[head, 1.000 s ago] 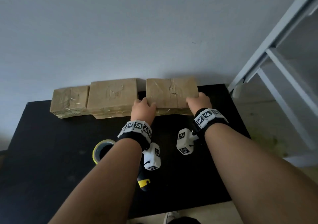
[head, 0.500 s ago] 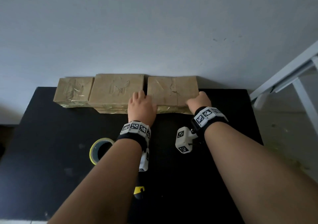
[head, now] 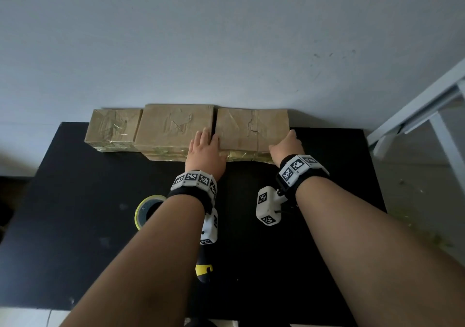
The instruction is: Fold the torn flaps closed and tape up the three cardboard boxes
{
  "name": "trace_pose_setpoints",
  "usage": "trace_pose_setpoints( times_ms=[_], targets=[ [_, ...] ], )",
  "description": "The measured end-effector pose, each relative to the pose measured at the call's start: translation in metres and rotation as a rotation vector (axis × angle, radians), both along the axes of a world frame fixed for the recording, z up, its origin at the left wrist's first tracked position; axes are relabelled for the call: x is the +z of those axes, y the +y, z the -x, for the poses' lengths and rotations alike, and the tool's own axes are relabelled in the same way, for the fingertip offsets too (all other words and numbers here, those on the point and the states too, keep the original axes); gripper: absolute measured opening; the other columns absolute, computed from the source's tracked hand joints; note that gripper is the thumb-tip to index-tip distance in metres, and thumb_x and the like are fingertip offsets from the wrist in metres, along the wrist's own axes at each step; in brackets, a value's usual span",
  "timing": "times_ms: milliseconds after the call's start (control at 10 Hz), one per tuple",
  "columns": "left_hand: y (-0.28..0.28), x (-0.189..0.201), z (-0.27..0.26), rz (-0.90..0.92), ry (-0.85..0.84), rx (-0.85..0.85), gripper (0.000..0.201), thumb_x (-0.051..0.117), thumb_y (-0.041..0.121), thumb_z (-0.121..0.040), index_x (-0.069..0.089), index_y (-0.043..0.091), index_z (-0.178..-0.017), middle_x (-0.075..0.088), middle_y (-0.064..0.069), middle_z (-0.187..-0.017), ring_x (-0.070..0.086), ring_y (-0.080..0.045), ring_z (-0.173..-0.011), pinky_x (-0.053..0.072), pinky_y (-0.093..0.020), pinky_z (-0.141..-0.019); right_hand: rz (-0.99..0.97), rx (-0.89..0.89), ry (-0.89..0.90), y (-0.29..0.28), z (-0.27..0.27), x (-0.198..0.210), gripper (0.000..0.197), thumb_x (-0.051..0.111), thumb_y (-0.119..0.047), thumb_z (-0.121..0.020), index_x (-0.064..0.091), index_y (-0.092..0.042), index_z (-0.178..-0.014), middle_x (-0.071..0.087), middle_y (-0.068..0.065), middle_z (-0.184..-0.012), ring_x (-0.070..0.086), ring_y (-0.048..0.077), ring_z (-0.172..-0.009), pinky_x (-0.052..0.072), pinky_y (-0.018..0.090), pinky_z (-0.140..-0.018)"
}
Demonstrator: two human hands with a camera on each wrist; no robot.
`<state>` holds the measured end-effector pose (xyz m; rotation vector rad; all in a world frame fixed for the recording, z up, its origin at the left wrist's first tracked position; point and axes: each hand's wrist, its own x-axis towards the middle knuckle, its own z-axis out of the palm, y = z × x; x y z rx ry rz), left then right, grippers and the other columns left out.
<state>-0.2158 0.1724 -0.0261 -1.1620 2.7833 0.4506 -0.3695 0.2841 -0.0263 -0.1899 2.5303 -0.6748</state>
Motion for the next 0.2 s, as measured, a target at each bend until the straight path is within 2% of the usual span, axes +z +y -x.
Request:
trace_pose_setpoints(
  times_ms=[100, 200],
  targets=[
    [-0.001, 0.005, -0.011, -0.016, -0.039, -0.049, 0.062, 0.051, 0.035, -0.096, 0.025, 0.022, -0.151, 0.010, -0.003, -0.161, 0.004, -0.023, -0.149, 0.008, -0.043, -0.122, -0.062, 0.081, 0.098, 0.000, -0.016, 0.016, 0.066, 0.061, -0.019, -0.092, 0.028, -0.013, -0.149, 0.037, 0.015, -0.145, 0.041, 0.033, -0.131, 0.044, 0.042, -0.096],
    [-0.005, 0.011, -0.025, -0.022, -0.082, -0.069, 0.062, 0.051, 0.037, -0.096, 0.026, 0.021, -0.151, 0.016, -0.002, -0.160, 0.010, -0.022, -0.148, 0.012, -0.046, -0.121, -0.067, 0.214, 0.200, 0.000, -0.034, 0.025, 0.053, 0.060, -0.023, -0.091, 0.041, -0.014, -0.139, 0.042, 0.014, -0.139, 0.042, 0.032, -0.127, 0.044, 0.041, -0.097]
  ],
)
